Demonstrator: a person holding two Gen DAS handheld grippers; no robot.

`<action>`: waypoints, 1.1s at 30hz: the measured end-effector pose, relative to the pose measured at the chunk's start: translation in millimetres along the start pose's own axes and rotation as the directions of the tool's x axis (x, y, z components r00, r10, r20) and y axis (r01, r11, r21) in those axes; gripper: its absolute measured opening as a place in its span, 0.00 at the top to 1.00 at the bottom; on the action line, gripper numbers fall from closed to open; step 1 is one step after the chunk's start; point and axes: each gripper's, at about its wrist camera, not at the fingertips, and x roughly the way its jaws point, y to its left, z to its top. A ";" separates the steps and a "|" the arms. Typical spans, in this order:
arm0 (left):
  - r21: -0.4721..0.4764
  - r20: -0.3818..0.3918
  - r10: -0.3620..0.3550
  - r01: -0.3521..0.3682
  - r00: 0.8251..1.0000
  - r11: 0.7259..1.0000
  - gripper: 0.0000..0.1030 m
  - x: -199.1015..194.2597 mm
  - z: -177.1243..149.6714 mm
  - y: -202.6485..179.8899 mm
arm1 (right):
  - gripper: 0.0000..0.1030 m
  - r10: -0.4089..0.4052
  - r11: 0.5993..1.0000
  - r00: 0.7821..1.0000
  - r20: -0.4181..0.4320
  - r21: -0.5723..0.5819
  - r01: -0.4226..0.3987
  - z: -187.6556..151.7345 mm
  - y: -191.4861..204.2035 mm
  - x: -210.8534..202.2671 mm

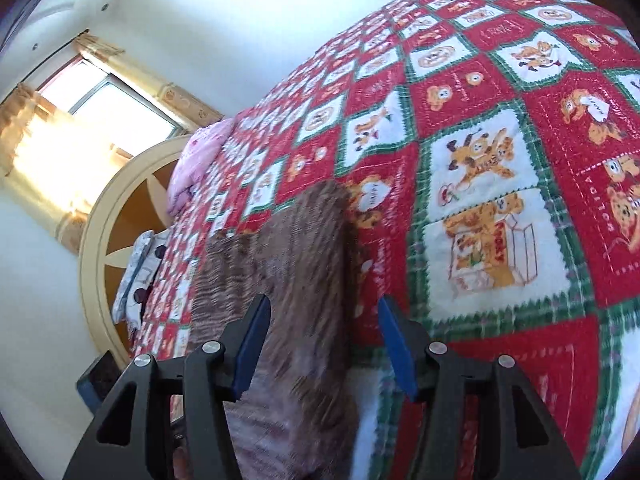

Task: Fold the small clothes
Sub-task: 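Grasp the sweater bundle edge with the left tool while the right tool grasps beside it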

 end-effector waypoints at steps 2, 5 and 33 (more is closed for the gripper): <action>-0.015 0.002 -0.020 0.020 1.000 1.000 0.00 0.2 0.3 2.3 | 0.44 0.002 1.000 1.000 -0.008 0.008 -0.002 3.3 -2.2 8.5; 0.002 0.001 -0.010 0.010 1.000 1.000 0.00 1.0 0.0 -2.2 | 0.44 0.021 1.000 0.999 -0.024 0.008 -0.021 9.4 0.8 19.3; 0.065 -0.011 0.024 -0.023 1.000 0.998 0.02 1.6 -4.2 -14.2 | 0.77 0.086 0.996 0.994 -0.070 0.020 -0.084 20.8 3.6 69.5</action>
